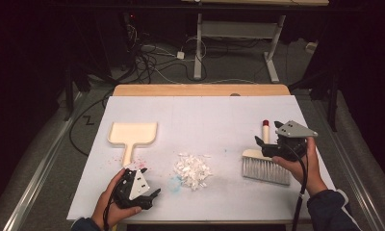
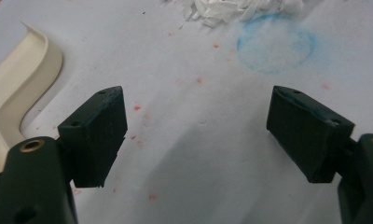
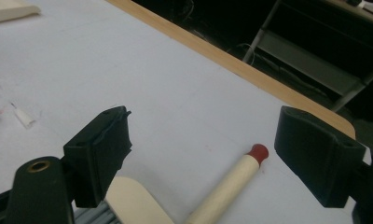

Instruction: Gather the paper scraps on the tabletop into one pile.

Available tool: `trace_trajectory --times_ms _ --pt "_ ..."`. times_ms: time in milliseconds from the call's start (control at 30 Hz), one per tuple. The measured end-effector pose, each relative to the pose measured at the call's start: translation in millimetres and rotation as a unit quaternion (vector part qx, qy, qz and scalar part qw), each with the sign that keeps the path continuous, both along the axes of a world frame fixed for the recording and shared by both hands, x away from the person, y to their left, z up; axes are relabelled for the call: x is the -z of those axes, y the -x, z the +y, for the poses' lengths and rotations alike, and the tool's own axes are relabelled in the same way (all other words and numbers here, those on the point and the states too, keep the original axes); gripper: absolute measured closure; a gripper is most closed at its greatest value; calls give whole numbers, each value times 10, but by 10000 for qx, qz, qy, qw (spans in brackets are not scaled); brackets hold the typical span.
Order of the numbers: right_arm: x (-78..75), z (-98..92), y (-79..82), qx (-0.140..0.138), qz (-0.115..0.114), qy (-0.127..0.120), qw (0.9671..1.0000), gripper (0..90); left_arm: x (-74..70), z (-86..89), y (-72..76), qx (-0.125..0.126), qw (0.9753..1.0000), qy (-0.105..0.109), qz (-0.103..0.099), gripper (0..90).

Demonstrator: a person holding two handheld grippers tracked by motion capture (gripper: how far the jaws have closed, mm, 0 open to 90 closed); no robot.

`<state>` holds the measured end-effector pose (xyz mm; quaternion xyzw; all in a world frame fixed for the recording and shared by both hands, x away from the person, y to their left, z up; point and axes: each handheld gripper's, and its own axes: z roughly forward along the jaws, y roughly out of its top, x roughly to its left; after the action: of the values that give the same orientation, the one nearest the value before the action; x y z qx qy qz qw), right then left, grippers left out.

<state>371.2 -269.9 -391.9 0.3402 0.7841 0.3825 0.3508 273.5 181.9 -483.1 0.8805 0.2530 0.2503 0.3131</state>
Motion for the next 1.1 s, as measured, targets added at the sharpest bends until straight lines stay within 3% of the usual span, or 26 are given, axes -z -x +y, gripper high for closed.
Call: trace_trajectory --times_ms 200,700,1100 --pt "2 18 72 5 1 -1 10000 177 -4 3 3 -27 10000 -12 -21 192" --pt "70 42 458 -301 -244 -11 9992 175 -12 12 10 -65 10000 14 -54 191" --pt "200 -72 647 -489 -248 -17 9985 173 -11 4 11 -65 10000 -7 -52 191"
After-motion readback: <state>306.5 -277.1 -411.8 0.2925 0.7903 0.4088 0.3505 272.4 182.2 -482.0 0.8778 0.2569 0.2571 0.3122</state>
